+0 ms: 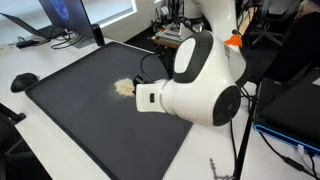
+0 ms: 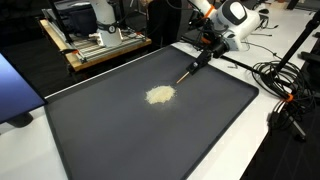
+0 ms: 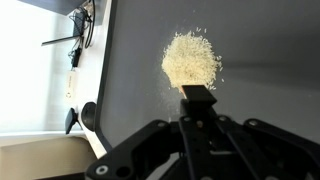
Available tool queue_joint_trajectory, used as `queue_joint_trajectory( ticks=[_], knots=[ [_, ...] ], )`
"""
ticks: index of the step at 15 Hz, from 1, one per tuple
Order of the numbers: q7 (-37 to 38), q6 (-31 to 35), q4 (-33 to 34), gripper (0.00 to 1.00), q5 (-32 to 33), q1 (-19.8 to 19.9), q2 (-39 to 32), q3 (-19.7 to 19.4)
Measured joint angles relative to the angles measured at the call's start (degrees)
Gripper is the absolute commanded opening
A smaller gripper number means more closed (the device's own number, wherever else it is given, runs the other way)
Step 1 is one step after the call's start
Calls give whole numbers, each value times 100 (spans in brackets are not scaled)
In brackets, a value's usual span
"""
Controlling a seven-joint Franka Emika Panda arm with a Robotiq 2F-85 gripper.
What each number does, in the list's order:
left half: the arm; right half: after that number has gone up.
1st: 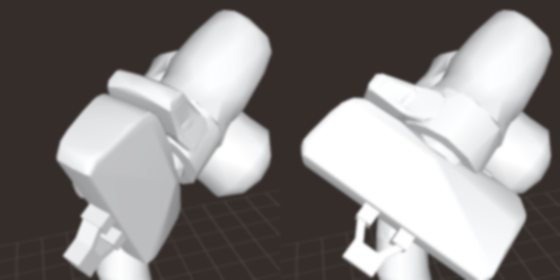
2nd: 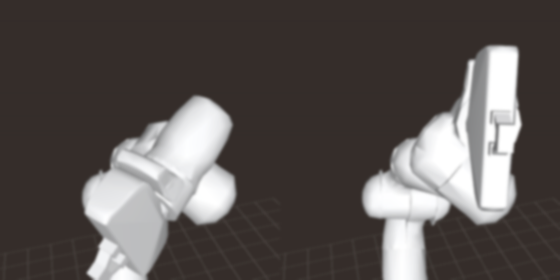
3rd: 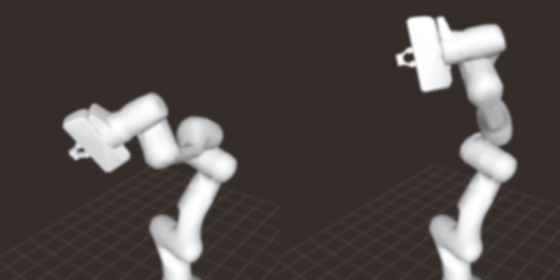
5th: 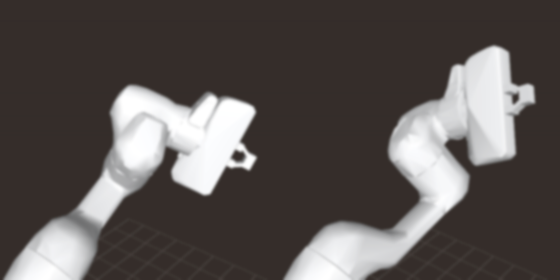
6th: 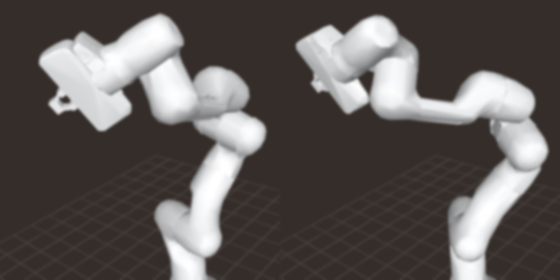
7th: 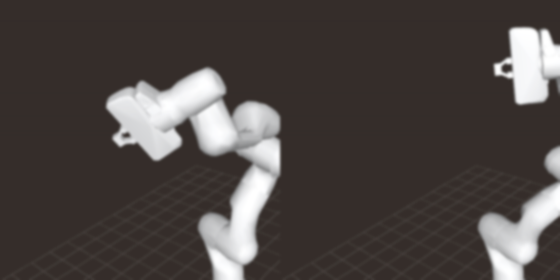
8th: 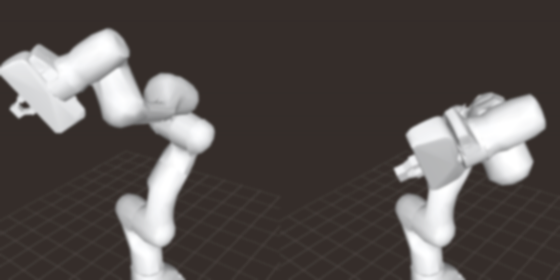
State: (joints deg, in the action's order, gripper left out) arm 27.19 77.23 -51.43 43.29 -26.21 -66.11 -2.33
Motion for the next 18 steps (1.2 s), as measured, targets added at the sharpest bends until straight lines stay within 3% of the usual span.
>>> queue_joint_trajectory(
  ticks=[7, 18],
  knots=[
    [-1043, 233, 133, 3, -721, 885, 461, 331],
    [-2658, 968, -287, 3, -2132, 2597, 1335, 1241]
  ],
)
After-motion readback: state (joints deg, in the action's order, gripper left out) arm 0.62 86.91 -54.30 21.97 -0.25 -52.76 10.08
